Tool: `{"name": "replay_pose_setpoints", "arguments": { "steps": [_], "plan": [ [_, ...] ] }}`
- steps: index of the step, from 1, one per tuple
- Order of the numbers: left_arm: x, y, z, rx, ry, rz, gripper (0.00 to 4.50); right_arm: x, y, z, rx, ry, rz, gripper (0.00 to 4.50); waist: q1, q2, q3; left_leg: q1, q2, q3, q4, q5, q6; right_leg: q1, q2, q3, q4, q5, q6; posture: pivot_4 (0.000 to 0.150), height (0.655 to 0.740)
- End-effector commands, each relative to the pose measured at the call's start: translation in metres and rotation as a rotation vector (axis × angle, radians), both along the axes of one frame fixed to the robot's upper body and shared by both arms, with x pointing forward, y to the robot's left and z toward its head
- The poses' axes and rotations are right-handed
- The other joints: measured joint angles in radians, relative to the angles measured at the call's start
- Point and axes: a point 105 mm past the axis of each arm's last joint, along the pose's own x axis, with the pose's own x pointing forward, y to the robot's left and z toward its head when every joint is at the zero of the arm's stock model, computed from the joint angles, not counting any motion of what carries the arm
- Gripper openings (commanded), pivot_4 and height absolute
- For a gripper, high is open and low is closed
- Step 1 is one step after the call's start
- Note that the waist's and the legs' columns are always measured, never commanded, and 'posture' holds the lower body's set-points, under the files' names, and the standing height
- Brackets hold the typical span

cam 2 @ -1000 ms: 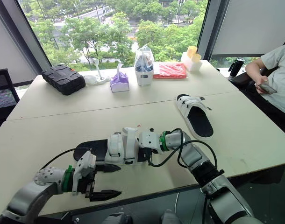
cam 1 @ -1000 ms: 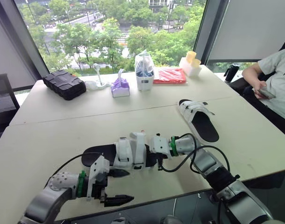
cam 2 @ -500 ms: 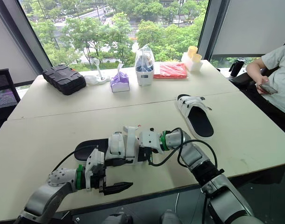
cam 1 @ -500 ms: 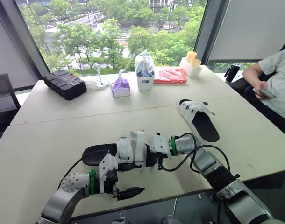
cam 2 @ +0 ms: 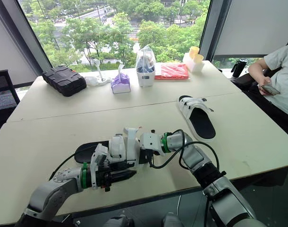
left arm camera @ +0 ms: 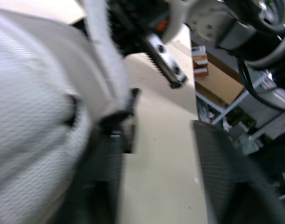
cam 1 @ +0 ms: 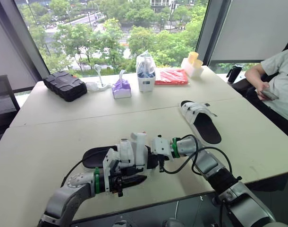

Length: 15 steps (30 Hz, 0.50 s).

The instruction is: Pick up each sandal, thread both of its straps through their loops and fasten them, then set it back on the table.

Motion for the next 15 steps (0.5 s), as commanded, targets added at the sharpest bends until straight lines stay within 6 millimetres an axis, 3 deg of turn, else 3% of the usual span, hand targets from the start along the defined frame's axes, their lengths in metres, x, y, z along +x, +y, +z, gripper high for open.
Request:
{"name": "replay_pose_setpoints", "arguments": {
  "steps": [1,7,15],
  "plan": [
    [0.000,-0.003,0.016,-0.048,-0.015,-0.005,0.20,-0.003,-0.021,-0.040,-0.142,0.105,-0.061,0.00,0.000,0.000,0.000,0.000,0.000,0.000,0.000,0.000,0.000,0.000,0.000,0.000,0.000,0.000,0.000,0.150,0.7400],
    [-0.013,0.001,0.005,-0.009,0.079,-0.052,0.09,-0.003,-0.021,-0.039,-0.144,0.103,-0.061,0.00,-0.001,0.000,0.000,0.000,0.000,0.000,0.000,-0.001,-0.001,0.000,0.000,0.000,0.000,0.001,-0.002,0.150,0.7400],
    [-0.033,0.014,-0.015,-0.003,0.332,-0.063,0.09,-0.005,-0.021,-0.040,-0.144,0.104,-0.058,0.00,-0.010,0.001,-0.001,0.000,0.000,0.001,-0.003,-0.001,-0.001,-0.002,0.000,0.000,-0.001,0.001,-0.002,0.150,0.7400]
  ]
}}
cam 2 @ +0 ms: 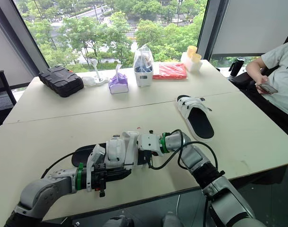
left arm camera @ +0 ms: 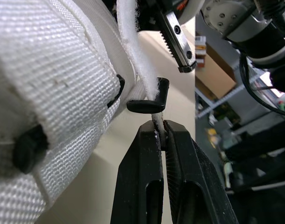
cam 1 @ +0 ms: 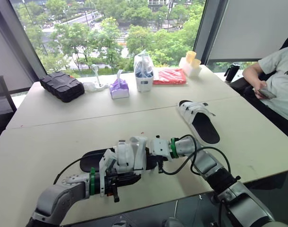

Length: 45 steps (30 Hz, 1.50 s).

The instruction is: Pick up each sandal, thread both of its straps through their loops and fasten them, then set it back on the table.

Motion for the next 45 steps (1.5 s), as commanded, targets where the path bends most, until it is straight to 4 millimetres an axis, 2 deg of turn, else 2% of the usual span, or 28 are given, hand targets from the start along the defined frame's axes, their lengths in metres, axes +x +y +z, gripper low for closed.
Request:
{"name": "replay_pose_setpoints", "arguments": {
  "steps": [1,4,8,11,15,22,29,37,45],
  "plan": [
    [-0.022,0.003,-0.013,-0.031,0.169,-0.035,0.09,-0.002,-0.027,-0.041,-0.144,0.109,-0.084,0.00,-0.001,0.001,0.000,0.000,0.000,0.000,0.000,0.000,0.000,0.000,0.000,0.000,0.000,0.000,0.001,0.150,0.7400],
    [-0.032,0.004,-0.022,0.003,0.234,-0.059,0.09,-0.003,-0.027,-0.041,-0.144,0.111,-0.083,0.00,-0.004,0.002,-0.001,0.000,0.001,0.000,-0.001,-0.002,-0.001,-0.001,0.001,0.000,0.000,-0.001,0.001,0.150,0.7400],
    [-0.040,0.003,-0.035,0.057,0.234,-0.061,0.09,-0.003,-0.026,-0.041,-0.142,0.114,-0.084,0.00,-0.016,0.006,-0.004,0.001,0.001,0.001,-0.001,-0.006,-0.001,0.000,0.001,0.001,0.000,-0.002,0.002,0.150,0.7400],
    [-0.038,-0.002,-0.041,0.086,0.131,-0.049,0.09,-0.002,-0.026,-0.040,-0.140,0.115,-0.085,0.00,-0.018,0.009,-0.008,0.001,0.001,0.002,0.000,-0.009,0.000,0.001,0.001,0.001,-0.001,-0.003,0.003,0.150,0.7400],
    [-0.024,0.001,-0.050,0.147,-0.070,0.048,0.09,-0.003,-0.026,-0.040,-0.140,0.118,-0.083,0.00,-0.009,0.012,-0.011,0.001,0.000,0.002,0.001,-0.010,0.000,0.002,0.000,0.001,-0.002,-0.003,0.002,0.150,0.7400],
    [-0.029,0.006,-0.063,0.158,-0.064,0.069,0.09,-0.002,-0.026,-0.040,-0.143,0.120,-0.082,0.00,0.004,0.013,-0.014,0.003,0.001,0.002,0.003,-0.011,-0.001,0.003,0.000,0.002,-0.001,-0.006,-0.001,0.150,0.7400],
    [-0.019,0.022,-0.069,0.230,-0.260,0.123,0.09,0.000,-0.025,-0.039,-0.142,0.115,-0.082,0.00,0.005,0.015,-0.016,0.003,0.001,0.002,0.003,-0.010,0.001,0.003,0.000,0.001,-0.001,-0.006,0.000,0.150,0.7400],
    [-0.025,0.037,-0.072,0.302,-0.483,0.213,0.09,0.001,-0.025,-0.039,-0.142,0.112,-0.083,0.00,0.006,0.016,-0.016,0.004,0.001,0.002,0.003,-0.010,0.001,0.003,0.000,0.001,0.000,-0.006,-0.001,0.150,0.7400],
    [-0.026,0.041,-0.067,0.292,-0.538,0.335,0.09,0.004,-0.024,-0.039,-0.146,0.109,-0.075,0.00,0.006,0.016,-0.017,0.004,0.001,0.002,0.003,-0.010,0.001,0.002,0.000,0.001,0.001,-0.007,0.002,0.150,0.7400]
  ]
}}
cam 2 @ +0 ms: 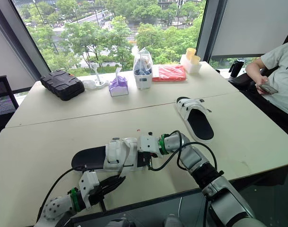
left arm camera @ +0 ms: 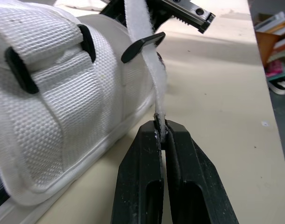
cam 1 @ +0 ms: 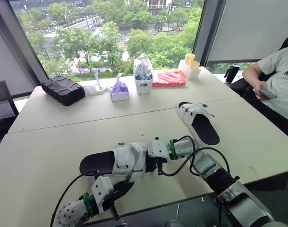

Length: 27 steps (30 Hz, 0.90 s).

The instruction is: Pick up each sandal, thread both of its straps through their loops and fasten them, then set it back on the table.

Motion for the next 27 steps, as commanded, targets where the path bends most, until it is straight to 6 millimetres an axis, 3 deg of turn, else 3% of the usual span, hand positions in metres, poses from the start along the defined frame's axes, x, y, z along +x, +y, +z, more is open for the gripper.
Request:
{"name": "replay_pose_setpoints", "arguments": {
  "steps": [1,13,23,27],
  "plan": [
    [-0.008,0.026,-0.022,0.044,0.094,0.123,0.09,0.004,-0.024,-0.034,-0.134,0.085,-0.077,0.00,-0.001,0.000,0.000,0.000,0.000,0.000,0.000,0.000,0.000,0.000,0.000,0.000,0.000,0.000,0.000,0.150,0.7400],
    [-0.060,0.017,-0.027,0.058,0.380,-0.294,0.09,0.006,-0.024,-0.034,-0.144,0.080,-0.057,0.00,-0.002,0.002,-0.001,0.000,0.001,0.000,0.000,0.000,0.000,-0.002,0.000,0.000,0.000,-0.001,0.000,0.150,0.7400],
    [-0.058,0.004,-0.007,0.011,0.461,-0.464,0.09,0.006,-0.021,-0.034,-0.139,0.081,-0.051,0.00,-0.003,0.001,-0.001,0.000,0.001,0.000,0.000,0.000,0.000,-0.002,0.000,0.000,0.000,0.001,-0.003,0.150,0.7400],
    [-0.047,-0.007,0.017,-0.003,0.405,-0.512,0.09,0.005,-0.024,-0.034,-0.140,0.084,-0.057,0.00,-0.001,-0.002,0.000,0.000,0.001,0.000,0.000,0.000,0.000,-0.002,0.000,-0.001,0.001,0.001,-0.003,0.150,0.7400]
  ]
}}
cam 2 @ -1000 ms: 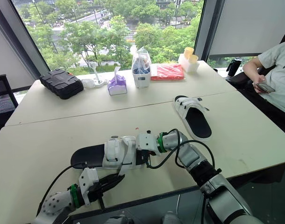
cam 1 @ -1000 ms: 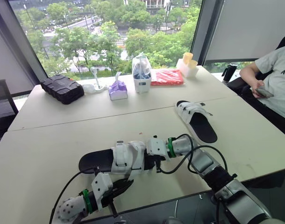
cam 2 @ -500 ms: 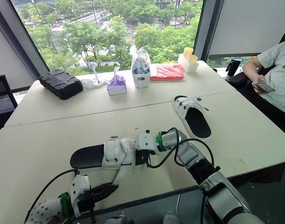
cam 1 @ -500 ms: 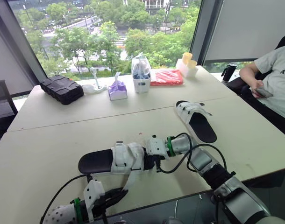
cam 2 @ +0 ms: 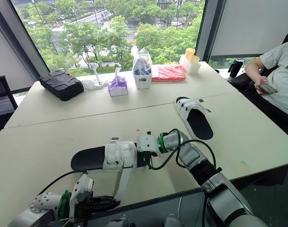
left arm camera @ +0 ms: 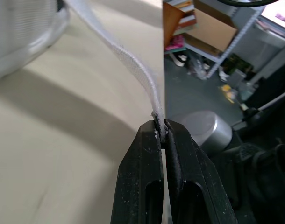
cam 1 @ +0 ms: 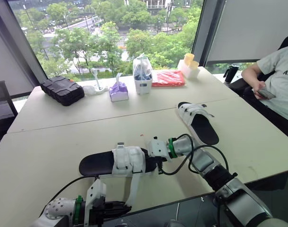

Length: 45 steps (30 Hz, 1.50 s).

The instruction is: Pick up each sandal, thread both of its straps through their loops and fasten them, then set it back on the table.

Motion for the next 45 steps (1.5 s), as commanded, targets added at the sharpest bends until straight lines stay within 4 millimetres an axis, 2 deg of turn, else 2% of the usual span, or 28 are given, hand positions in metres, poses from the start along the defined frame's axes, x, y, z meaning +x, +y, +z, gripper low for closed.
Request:
{"name": "replay_pose_setpoints", "arguments": {
  "steps": [1,6,12,18,23,26,33,45],
  "plan": [
    [-0.007,-0.012,0.015,-0.028,0.013,-0.090,0.09,0.003,-0.025,-0.035,-0.128,0.089,-0.096,0.00,0.001,-0.002,0.001,0.000,0.000,0.000,0.000,0.000,0.000,0.000,0.000,0.000,0.000,0.000,0.000,0.150,0.7400],
    [-0.002,-0.012,0.029,0.014,-0.097,-0.165,0.09,0.003,-0.026,-0.035,-0.125,0.088,-0.103,0.00,0.002,-0.002,0.001,0.000,0.000,0.000,0.000,0.000,0.000,0.000,0.000,0.000,0.000,0.000,0.000,0.150,0.7400],
    [-0.006,-0.011,0.034,0.071,-0.153,-0.284,0.09,0.006,-0.026,-0.033,-0.124,0.082,-0.108,0.00,0.002,-0.003,0.002,-0.001,0.000,0.000,0.001,0.000,0.000,0.000,0.000,0.000,0.000,0.000,-0.001,0.150,0.7400],
    [-0.004,-0.015,0.042,0.062,-0.247,-0.311,0.09,0.006,-0.026,-0.033,-0.125,0.080,-0.106,0.00,0.002,-0.003,0.002,-0.001,0.000,0.000,0.001,0.000,0.000,0.000,0.000,0.000,0.000,0.001,-0.001,0.150,0.7400],
    [0.024,-0.025,0.067,-0.006,-0.431,-0.222,0.09,0.006,-0.025,-0.033,-0.124,0.080,-0.106,0.00,0.004,-0.006,0.004,-0.001,0.000,0.000,0.001,0.000,0.000,0.000,0.000,0.000,0.000,0.001,-0.001,0.150,0.7400],
    [0.049,-0.030,0.083,-0.065,-0.495,-0.102,0.09,0.007,-0.024,-0.033,-0.121,0.081,-0.107,0.00,0.005,-0.007,0.005,-0.001,0.000,0.000,0.002,0.000,0.000,0.000,0.000,0.000,0.000,0.002,-0.002,0.150,0.7400],
    [0.073,-0.030,0.108,-0.200,-0.404,0.069,0.09,0.008,-0.025,-0.033,-0.125,0.078,-0.108,0.00,0.004,-0.008,0.006,-0.001,0.000,0.000,0.004,0.001,0.000,0.000,0.002,-0.001,0.002,0.002,-0.002,0.150,0.7400],
    [0.087,-0.012,0.103,-0.265,-0.197,0.318,0.09,0.011,-0.026,-0.031,-0.124,0.071,-0.112,0.00,0.004,-0.014,0.015,-0.002,0.000,-0.001,0.016,0.000,0.000,0.001,0.001,0.000,0.011,-0.001,0.003,0.150,0.7400]
  ]
}}
